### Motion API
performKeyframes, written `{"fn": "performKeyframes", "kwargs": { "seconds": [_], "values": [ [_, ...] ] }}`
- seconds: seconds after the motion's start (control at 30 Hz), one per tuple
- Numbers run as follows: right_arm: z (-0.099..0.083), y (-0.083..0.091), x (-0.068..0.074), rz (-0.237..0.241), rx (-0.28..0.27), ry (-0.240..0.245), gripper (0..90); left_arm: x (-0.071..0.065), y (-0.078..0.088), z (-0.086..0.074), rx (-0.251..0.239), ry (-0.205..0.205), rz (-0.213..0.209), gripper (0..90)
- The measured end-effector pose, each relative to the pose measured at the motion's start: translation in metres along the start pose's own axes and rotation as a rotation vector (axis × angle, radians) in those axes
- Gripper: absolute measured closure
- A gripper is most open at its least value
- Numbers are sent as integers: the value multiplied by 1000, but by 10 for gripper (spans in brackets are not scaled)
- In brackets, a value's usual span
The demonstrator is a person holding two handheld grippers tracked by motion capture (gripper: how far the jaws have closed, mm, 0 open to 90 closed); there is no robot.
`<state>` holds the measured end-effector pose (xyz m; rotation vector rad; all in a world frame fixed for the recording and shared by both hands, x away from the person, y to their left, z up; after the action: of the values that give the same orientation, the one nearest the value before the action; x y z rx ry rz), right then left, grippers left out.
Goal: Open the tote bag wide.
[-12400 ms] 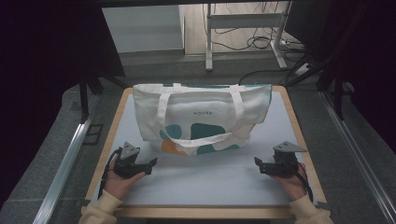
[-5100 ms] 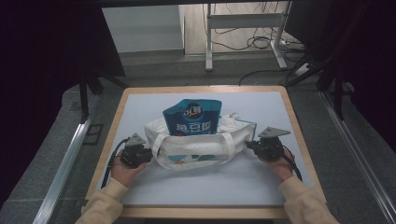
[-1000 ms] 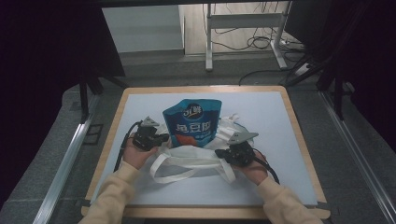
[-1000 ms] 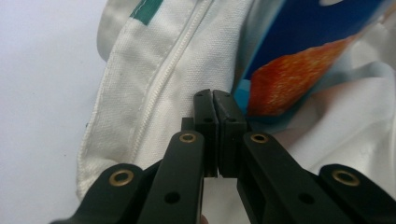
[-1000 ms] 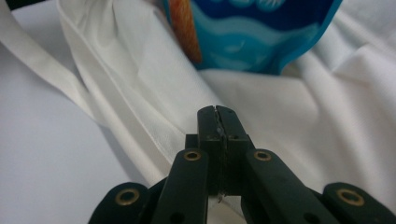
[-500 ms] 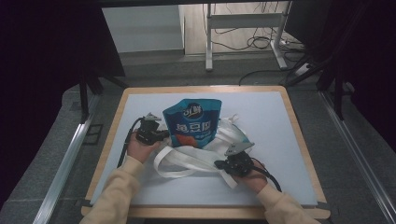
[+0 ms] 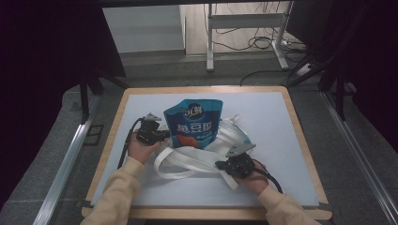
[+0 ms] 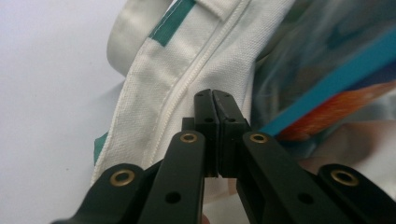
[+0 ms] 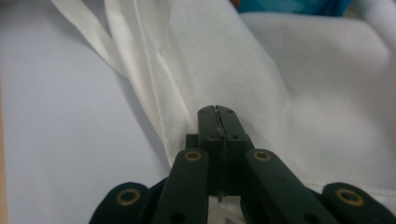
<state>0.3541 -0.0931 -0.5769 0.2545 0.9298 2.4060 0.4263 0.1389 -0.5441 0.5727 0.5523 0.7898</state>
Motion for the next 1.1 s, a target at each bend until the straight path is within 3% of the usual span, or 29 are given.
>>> {"fn": "performKeyframes", "kwargs": {
  "seconds": [0.23, 0.4, 0.57, 0.7, 0.87, 0.97, 1.1],
  "values": [
    [19, 24, -15, -33, -68, -24, 890, -15, 30, 8, -79, -51, 2, 894],
    [30, 44, -36, -79, -119, -58, 890, -28, 46, 6, -93, -77, -24, 899],
    [44, 55, -57, -121, -137, -71, 890, -48, 51, 2, -94, -96, -72, 898],
    [53, 51, -75, -149, -110, -83, 890, -60, 46, -5, -69, -109, -96, 898],
    [62, 32, -92, -171, -45, -101, 890, -64, 28, -26, 12, -108, -118, 897],
    [59, 20, -101, -198, -6, -99, 889, -66, 25, -34, 20, -95, -137, 897],
    [51, 8, -117, -237, 25, -132, 885, -66, 27, -43, 33, -97, -142, 897]
  ]
}}
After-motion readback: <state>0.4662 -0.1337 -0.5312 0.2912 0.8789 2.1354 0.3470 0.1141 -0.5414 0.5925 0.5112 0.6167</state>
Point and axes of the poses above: each handheld gripper's, and its own axes: y roughly backward along the jaws, z roughly out of its top, x roughly to its left, the point moved 9 cm from there along -y, roughly forward along the jaws, and after that the axes turned 6 degrees about -z, right-handed, at the moved point
